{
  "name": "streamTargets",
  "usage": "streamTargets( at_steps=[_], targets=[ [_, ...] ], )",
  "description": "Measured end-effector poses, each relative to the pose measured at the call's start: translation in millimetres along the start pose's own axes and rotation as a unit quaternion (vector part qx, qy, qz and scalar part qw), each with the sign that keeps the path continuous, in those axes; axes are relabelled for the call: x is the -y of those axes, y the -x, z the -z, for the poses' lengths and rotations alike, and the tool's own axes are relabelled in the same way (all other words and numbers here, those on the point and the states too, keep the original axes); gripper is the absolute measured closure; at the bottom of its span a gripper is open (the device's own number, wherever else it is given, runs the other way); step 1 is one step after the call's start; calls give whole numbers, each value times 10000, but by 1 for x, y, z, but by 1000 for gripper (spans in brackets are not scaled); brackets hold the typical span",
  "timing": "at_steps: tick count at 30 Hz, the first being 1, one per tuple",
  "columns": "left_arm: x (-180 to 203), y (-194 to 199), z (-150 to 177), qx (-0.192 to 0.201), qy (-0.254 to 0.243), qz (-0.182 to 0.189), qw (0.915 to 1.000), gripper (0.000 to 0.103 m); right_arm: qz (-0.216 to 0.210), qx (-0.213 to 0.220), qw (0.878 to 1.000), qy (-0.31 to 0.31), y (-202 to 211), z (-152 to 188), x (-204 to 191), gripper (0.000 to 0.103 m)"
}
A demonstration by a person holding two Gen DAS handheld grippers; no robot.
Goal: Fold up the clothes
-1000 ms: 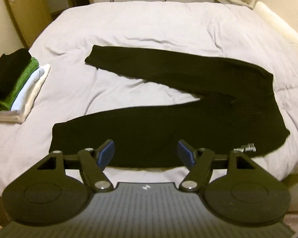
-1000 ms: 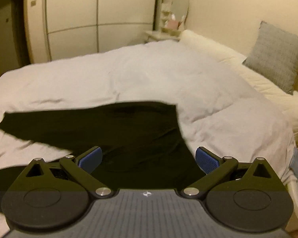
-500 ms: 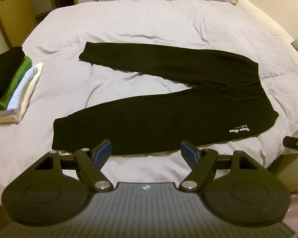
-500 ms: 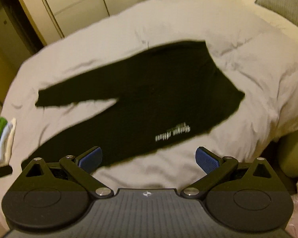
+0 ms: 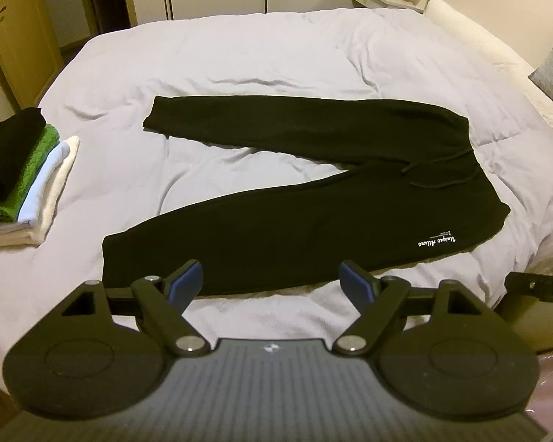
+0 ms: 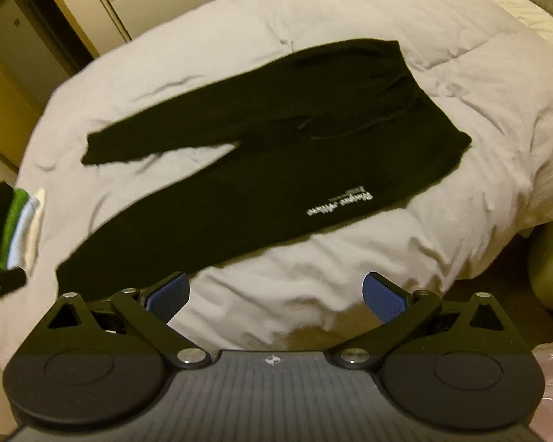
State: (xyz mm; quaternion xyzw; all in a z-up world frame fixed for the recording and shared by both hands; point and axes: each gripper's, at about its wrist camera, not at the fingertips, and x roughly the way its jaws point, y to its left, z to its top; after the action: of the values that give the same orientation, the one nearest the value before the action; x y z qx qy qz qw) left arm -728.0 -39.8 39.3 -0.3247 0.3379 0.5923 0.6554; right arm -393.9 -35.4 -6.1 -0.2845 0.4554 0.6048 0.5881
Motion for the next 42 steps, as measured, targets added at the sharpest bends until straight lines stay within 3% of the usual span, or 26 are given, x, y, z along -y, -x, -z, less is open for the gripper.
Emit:
streamTargets(
  at_steps=[13,27,42],
  targets=[
    [13,-1,-2,10,-261,-58,9996,20,217,155,9995,-150,6,0,16,0],
    [0,-15,-7,51,-253,-170,9995,17,327,240,9990,-197,-4,-9,13,0],
    [2,-58,-35,-206,-188,-344,9990,17,303,85,9995,-69,-40,-54,11,0]
  ],
)
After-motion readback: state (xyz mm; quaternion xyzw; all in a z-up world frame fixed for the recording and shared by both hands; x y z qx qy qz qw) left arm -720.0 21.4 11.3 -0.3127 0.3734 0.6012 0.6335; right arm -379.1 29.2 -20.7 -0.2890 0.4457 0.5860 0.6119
